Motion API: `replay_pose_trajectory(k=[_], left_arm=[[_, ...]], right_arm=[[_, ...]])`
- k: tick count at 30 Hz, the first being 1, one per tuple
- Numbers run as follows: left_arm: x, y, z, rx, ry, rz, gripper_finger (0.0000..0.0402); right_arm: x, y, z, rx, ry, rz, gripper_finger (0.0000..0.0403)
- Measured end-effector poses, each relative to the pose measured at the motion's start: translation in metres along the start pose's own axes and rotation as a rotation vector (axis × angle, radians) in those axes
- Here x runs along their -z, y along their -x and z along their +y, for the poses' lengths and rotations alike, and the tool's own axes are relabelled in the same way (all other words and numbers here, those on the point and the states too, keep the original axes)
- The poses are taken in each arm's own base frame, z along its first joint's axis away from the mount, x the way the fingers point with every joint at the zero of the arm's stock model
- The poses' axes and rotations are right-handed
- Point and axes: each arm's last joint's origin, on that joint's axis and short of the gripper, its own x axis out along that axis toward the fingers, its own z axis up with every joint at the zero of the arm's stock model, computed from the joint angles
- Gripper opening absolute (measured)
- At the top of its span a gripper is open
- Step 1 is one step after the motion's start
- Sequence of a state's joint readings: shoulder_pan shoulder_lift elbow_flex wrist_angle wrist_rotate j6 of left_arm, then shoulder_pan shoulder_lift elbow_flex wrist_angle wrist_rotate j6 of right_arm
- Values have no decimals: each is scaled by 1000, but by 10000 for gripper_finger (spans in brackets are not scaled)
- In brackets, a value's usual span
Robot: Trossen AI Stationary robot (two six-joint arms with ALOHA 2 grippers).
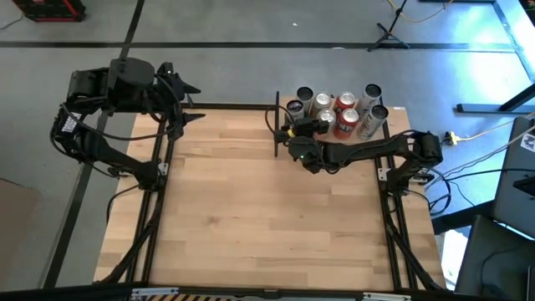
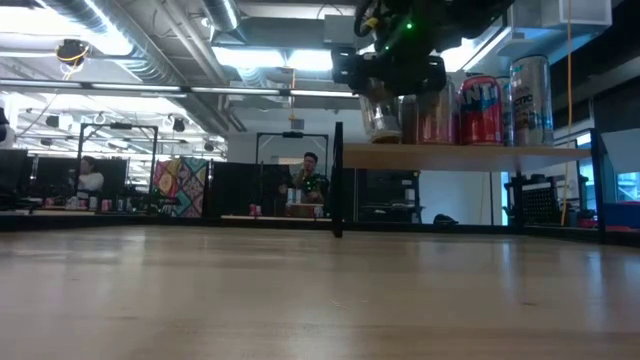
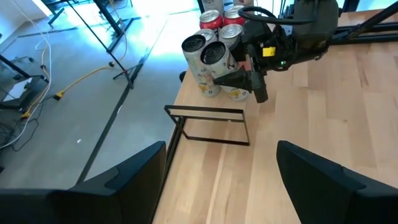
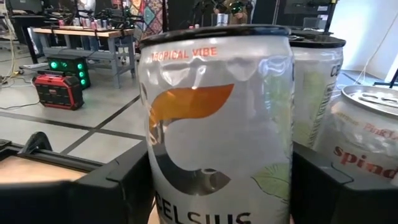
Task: Place canned beverage on shelf
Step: Put the white yellow soda can on the shelf aligned with the other white yellow soda can
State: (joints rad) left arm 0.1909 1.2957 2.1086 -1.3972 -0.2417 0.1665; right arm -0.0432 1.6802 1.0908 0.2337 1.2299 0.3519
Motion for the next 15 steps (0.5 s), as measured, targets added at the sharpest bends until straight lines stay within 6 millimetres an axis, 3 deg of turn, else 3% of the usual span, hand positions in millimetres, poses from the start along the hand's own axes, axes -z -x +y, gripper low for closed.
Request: replay_pose_trajectory(k=[15], left_arm=[[0, 0, 0, 0, 8, 0, 295]], right_arm=[[0, -3, -1, -5, -24, 6, 280]])
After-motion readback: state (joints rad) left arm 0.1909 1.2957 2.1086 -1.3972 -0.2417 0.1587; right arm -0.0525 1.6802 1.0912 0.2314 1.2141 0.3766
